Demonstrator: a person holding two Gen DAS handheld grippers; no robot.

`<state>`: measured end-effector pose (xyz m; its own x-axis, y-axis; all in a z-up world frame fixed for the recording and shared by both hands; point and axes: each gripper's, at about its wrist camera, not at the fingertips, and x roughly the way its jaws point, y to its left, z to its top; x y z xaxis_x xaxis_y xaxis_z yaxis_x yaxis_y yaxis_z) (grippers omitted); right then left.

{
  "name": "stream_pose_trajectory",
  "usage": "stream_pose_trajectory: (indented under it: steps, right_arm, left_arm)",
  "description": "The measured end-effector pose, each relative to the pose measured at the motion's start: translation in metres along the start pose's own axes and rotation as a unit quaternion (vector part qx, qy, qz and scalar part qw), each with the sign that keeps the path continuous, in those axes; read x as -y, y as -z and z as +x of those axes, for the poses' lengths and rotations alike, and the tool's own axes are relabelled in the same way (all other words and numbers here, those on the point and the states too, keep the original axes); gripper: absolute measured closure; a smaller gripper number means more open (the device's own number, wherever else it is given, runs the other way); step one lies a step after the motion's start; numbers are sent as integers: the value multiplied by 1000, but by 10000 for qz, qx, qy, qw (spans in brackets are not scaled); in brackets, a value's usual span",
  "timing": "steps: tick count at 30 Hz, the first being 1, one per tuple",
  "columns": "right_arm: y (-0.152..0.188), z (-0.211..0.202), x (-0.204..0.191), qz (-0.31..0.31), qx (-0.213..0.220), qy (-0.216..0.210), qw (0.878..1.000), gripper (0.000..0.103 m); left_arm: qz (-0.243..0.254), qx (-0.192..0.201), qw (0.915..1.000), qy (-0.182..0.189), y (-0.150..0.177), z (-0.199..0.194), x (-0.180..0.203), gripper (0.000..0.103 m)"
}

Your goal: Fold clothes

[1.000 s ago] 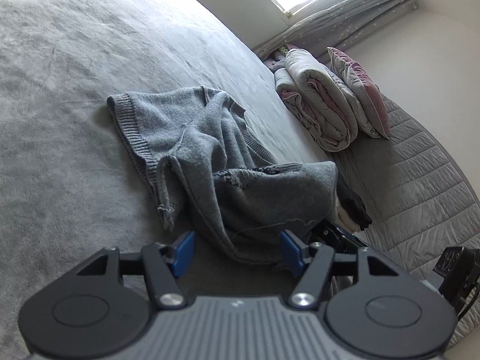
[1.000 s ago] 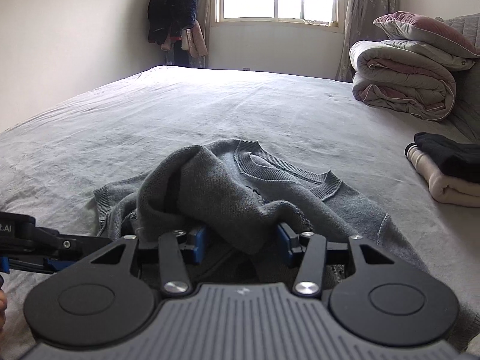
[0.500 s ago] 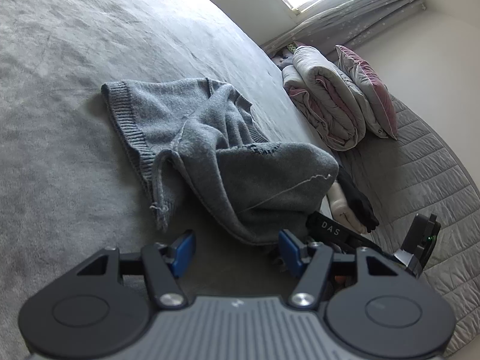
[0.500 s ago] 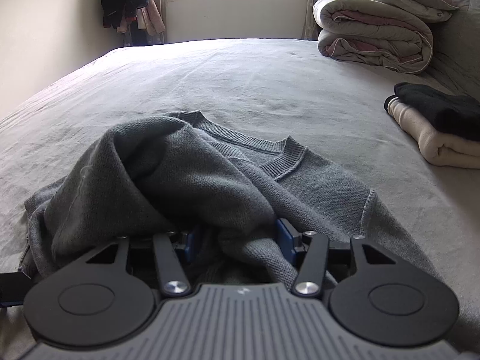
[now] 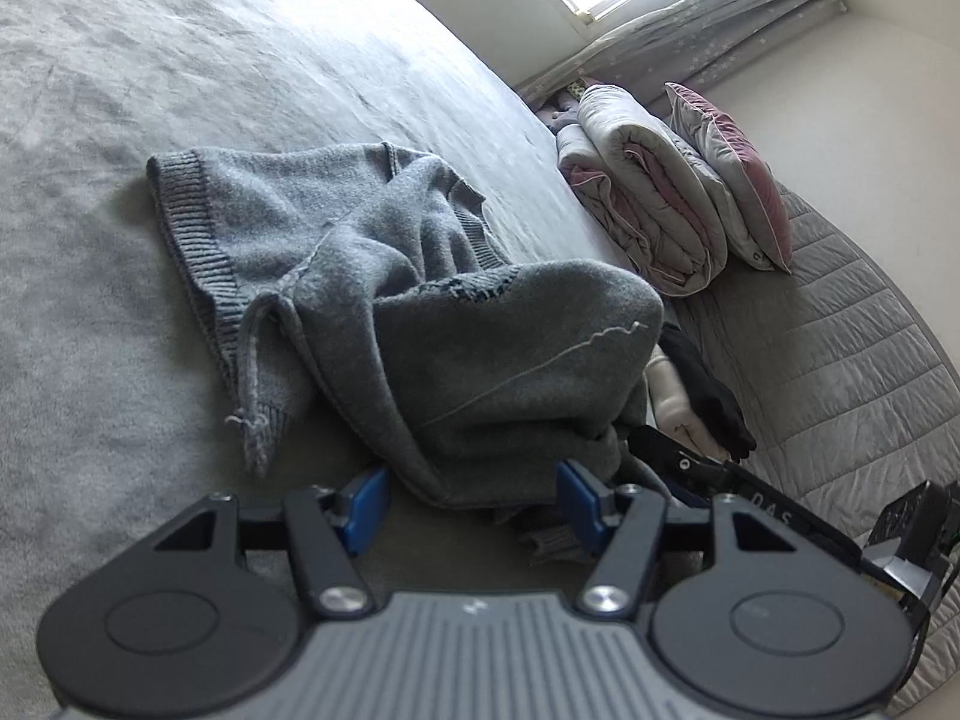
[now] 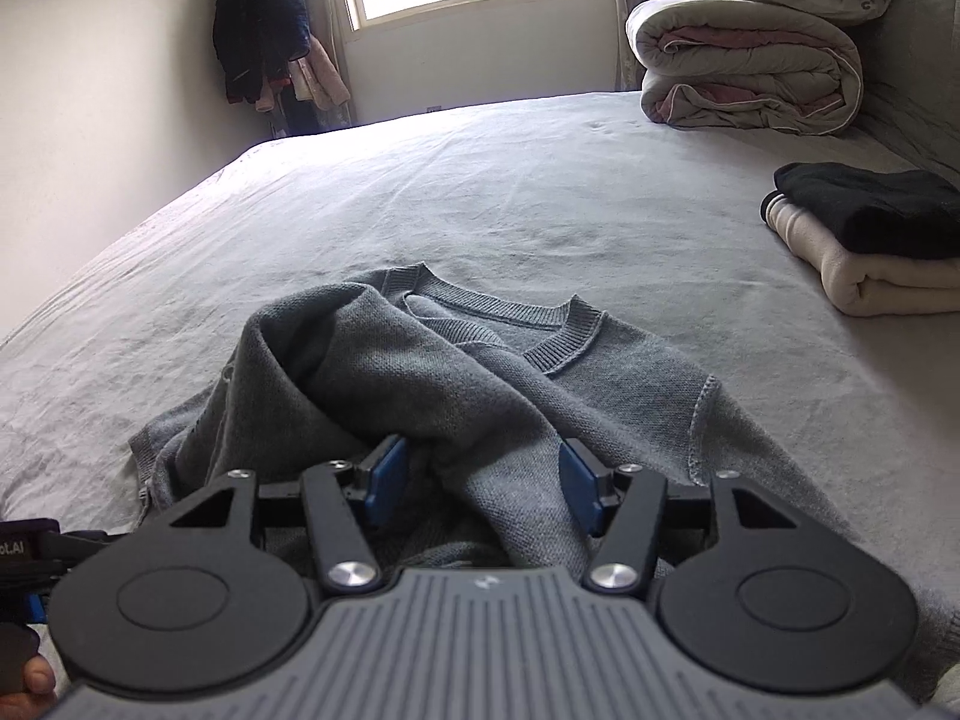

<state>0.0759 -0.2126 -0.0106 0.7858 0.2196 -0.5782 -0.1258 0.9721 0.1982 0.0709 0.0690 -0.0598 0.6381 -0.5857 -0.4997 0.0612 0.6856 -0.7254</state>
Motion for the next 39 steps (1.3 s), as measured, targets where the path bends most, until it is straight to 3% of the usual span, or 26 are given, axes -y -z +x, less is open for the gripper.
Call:
stream_pose_trajectory:
  steps: [12,20,25,30,32,35,39]
  right_arm:
    - [16,-57,12,-48,331,-253,9991,44]
    - [41,-43,-7,-369,-31,-750,9965,46]
    - [40,-24,-10,24,-414,-998,9941,46]
    - [38,-4,-4,609,-567,-830,9931,46]
    - [38,3,1,1017,-622,-804,9896,46]
    - [40,9,9,1610,-674,-791,9815,61]
    - [40,7,15,1906,-739,-785,9757,84]
  left_arm:
    - [-33,129,9998,111,3,2,4,48]
    - [-22,137,9999,25,8,11,4,67]
    - [-7,25,10000,-15,9,17,4,81]
    - [-115,-26,9999,-40,7,17,0,97]
    - [-165,-30,9998,-46,5,16,-1,98]
    - [-157,-6,9999,-38,3,13,0,99]
    - [-16,69,10000,-6,1,6,4,100]
